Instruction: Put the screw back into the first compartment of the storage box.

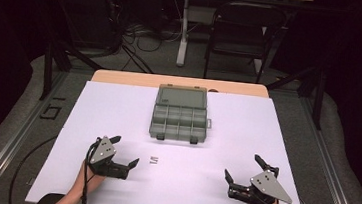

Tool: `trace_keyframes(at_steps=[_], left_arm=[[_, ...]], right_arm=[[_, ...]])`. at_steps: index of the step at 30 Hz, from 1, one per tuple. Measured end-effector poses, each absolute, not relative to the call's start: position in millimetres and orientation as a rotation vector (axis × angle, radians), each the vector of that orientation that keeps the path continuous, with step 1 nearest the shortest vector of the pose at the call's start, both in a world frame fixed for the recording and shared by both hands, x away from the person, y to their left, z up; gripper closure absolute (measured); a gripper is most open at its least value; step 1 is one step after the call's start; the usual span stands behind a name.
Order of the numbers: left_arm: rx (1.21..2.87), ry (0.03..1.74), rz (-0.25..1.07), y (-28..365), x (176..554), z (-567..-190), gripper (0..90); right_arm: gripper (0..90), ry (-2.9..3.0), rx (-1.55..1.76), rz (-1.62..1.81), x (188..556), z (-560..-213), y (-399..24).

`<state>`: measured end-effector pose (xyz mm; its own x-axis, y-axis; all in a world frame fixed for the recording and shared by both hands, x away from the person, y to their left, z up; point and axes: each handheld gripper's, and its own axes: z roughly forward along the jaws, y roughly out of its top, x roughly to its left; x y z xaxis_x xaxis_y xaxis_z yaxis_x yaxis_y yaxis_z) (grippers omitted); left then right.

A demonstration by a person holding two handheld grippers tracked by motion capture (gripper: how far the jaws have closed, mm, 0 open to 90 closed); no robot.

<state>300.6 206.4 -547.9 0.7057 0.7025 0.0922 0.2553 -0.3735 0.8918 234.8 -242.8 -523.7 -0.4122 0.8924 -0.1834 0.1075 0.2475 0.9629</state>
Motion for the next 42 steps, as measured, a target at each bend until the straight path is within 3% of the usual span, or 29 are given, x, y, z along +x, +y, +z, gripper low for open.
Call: trace_keyframes(at_steps=[12,26,33,42], left_arm=[[2.083,0.709,0.459,179.0,318.8,-549.7,0.8],[2.193,0.619,0.346,163.1,325.7,-556.6,32.3],[2.211,0.565,0.264,160.5,329.3,-558.8,55.1],[2.241,0.531,0.200,155.0,333.4,-562.5,72.9]], right_arm=[[0.0,1.742,0.927,1.239,235.8,-524.4,-242.7],[0.0,1.752,0.919,1.230,235.9,-524.8,-241.9],[0.0,1.762,0.916,1.223,235.8,-524.9,-241.6],[0.0,1.764,0.915,1.221,236.1,-525.4,-241.0]])
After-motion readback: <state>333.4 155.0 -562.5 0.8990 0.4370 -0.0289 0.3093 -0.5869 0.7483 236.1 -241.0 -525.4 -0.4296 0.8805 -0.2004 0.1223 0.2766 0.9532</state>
